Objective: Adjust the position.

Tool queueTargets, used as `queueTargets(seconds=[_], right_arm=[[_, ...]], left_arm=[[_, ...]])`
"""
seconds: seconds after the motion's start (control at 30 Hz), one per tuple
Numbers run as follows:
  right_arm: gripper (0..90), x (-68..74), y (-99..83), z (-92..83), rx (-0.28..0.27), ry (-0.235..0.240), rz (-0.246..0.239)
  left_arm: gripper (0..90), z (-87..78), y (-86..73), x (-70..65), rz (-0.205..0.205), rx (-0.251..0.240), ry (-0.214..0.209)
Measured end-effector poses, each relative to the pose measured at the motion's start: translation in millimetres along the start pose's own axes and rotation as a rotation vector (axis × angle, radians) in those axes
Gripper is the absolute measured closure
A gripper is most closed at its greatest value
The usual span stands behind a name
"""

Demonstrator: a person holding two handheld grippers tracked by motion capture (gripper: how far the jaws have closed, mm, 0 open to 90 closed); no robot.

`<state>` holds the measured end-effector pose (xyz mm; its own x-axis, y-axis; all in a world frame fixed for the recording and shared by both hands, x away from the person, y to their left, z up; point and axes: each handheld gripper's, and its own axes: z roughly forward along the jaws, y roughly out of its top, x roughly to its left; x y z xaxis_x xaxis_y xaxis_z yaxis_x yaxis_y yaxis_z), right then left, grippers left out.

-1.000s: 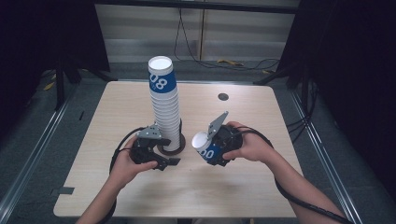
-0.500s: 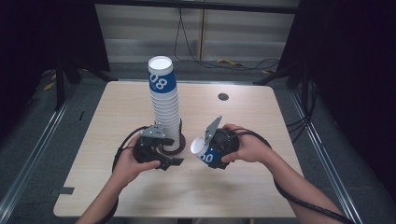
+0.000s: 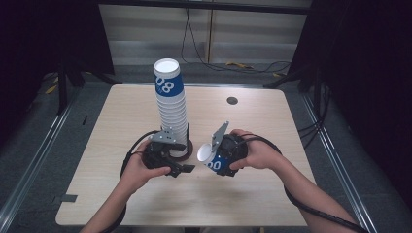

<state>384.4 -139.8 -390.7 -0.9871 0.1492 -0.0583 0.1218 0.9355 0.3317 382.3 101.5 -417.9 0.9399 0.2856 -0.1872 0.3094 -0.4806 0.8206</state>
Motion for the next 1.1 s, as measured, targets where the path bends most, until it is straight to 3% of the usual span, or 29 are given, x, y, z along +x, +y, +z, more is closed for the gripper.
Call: queueTargets(seconds=[0.6,1.1], right_arm=[[20.9,3.0,4.6,3.6,-0.011,0.017,-0.015],[20.8,4.1,9.3,3.1,-0.004,0.02,-0.03]], left_arm=[[15.8,16.0,12.6,-4.9,0.013,-0.015,-0.047],[15.8,27.0,18.6,-7.3,0.031,-0.006,-0.061]])
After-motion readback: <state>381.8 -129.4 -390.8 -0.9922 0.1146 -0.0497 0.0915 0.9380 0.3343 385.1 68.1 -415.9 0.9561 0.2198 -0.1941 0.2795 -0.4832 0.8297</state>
